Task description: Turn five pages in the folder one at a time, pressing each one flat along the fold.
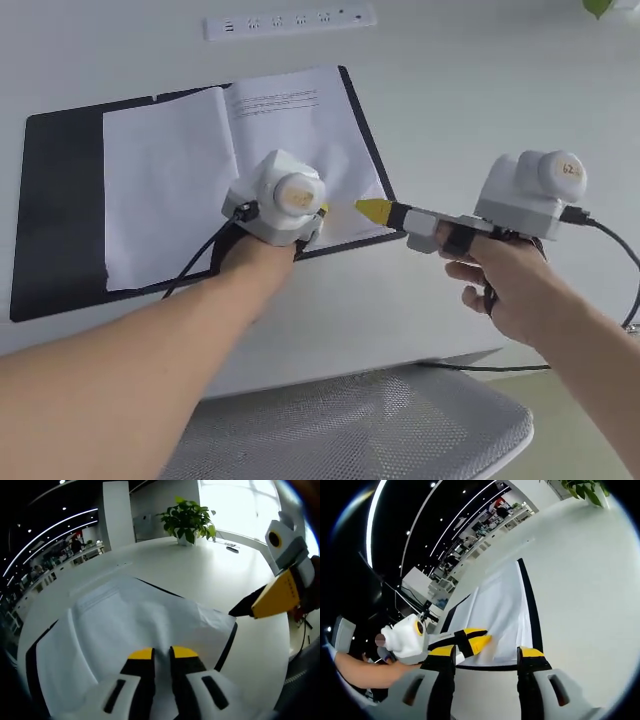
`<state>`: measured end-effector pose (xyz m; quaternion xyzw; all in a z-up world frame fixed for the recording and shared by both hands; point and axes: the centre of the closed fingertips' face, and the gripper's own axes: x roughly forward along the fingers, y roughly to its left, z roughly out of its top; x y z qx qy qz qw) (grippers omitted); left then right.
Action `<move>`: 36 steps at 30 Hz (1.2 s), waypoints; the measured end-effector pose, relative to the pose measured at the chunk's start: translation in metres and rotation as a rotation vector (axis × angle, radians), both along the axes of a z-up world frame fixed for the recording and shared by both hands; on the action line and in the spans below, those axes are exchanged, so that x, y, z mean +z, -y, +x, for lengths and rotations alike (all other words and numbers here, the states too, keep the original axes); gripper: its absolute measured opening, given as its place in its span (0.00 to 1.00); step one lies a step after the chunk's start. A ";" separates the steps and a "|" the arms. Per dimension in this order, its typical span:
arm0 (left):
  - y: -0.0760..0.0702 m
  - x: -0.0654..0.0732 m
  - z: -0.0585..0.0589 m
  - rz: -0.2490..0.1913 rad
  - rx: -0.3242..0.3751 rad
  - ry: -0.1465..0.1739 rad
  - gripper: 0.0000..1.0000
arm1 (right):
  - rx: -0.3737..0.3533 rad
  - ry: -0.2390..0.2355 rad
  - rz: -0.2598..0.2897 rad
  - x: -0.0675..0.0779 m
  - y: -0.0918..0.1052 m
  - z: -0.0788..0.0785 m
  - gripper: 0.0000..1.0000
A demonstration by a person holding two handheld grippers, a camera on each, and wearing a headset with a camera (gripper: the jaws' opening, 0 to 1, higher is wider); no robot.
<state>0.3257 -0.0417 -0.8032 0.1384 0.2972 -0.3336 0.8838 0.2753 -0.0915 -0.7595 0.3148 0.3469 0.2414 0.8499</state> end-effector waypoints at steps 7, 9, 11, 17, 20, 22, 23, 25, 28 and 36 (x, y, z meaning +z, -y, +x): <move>0.000 0.001 -0.001 -0.004 0.001 -0.005 0.10 | -0.011 -0.025 0.010 -0.005 -0.001 0.000 0.39; 0.000 0.001 0.000 -0.004 0.002 -0.003 0.10 | -0.023 -0.027 0.017 -0.005 0.000 0.002 0.35; 0.000 0.001 0.000 -0.005 0.003 -0.003 0.10 | -0.035 -0.033 0.022 -0.007 0.002 0.002 0.30; -0.001 0.000 0.001 -0.007 0.004 -0.006 0.10 | -0.080 -0.045 0.038 -0.011 0.008 0.006 0.18; -0.001 -0.001 0.002 -0.009 0.005 -0.007 0.10 | -0.089 -0.049 0.034 -0.011 0.009 0.006 0.12; -0.001 -0.001 0.003 -0.009 0.005 -0.008 0.10 | -0.101 -0.049 0.042 -0.012 0.011 0.008 0.08; -0.001 -0.001 0.003 -0.010 0.005 -0.008 0.10 | -0.102 -0.051 0.043 -0.012 0.012 0.008 0.07; -0.001 -0.002 0.003 -0.010 0.006 -0.008 0.10 | -0.107 -0.055 0.052 -0.012 0.012 0.008 0.03; -0.001 -0.002 0.004 -0.013 0.008 -0.010 0.10 | -0.109 -0.055 0.050 -0.013 0.013 0.008 0.00; -0.002 -0.002 0.005 -0.065 0.025 -0.020 0.11 | -0.129 -0.052 0.067 -0.009 0.013 0.010 0.00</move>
